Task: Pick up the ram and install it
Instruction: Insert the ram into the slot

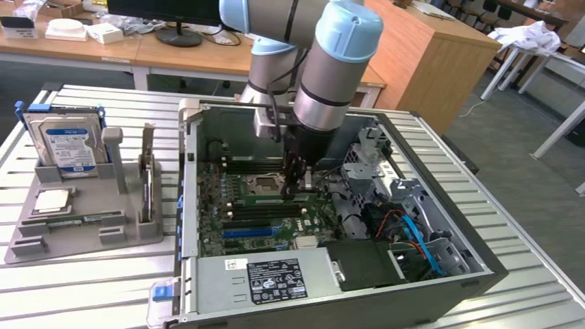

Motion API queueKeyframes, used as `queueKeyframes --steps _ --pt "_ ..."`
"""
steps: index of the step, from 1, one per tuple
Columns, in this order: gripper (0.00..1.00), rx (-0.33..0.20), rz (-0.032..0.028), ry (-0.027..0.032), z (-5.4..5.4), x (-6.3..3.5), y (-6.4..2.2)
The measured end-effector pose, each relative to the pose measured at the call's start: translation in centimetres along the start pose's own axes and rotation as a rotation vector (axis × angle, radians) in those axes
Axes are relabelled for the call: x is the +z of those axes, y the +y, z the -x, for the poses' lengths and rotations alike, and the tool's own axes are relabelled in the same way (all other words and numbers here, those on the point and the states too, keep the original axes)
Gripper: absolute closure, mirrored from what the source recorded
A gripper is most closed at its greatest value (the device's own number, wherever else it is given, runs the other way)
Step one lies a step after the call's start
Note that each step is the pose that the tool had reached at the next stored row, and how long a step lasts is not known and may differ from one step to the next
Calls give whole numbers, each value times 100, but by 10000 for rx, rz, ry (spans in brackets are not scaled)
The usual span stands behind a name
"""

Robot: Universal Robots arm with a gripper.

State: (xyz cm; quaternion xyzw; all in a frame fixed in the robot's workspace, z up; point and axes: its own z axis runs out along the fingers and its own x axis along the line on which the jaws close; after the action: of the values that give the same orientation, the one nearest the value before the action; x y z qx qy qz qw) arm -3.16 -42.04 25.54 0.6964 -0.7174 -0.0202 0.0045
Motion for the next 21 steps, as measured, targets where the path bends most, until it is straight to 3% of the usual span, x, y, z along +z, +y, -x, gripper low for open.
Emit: queueKeyframes --steps 5,21 --pt "88 332 -8 -10 8 46 45" --pt "88 146 -4 -1 46 150 93"
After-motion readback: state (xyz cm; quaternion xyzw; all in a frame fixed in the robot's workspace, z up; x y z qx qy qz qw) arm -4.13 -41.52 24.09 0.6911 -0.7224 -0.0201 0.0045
